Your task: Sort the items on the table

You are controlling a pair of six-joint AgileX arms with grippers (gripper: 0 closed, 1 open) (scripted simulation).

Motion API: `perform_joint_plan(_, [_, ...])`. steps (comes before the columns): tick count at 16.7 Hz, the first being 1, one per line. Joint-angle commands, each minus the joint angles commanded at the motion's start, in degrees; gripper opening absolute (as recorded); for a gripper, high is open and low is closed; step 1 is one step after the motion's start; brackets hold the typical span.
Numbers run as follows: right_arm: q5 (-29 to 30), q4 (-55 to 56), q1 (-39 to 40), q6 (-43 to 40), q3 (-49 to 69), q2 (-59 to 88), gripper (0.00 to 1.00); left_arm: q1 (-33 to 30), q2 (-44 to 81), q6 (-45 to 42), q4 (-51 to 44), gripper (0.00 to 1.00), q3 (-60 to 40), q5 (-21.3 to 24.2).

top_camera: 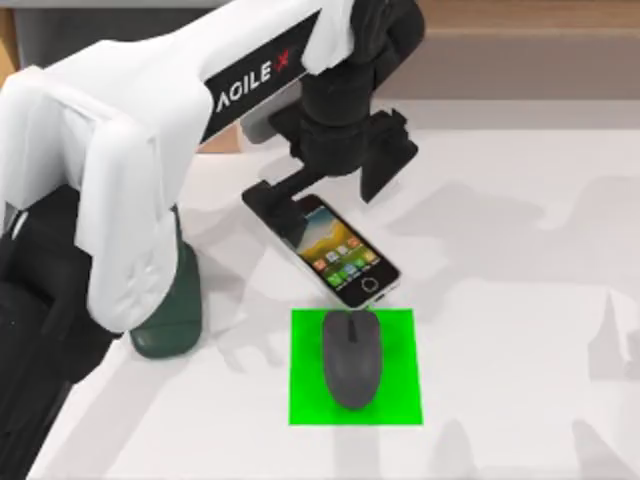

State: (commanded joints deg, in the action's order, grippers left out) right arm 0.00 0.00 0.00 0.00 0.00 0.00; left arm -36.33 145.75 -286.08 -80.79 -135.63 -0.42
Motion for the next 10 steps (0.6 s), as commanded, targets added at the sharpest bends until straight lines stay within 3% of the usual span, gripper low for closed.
perform_joint_plan(10, [0.00, 0.00, 0.00, 0.00, 0.00, 0.00, 1.00, 0.00, 0.53, -0.09, 13.52, 1.00, 12.93, -0.02])
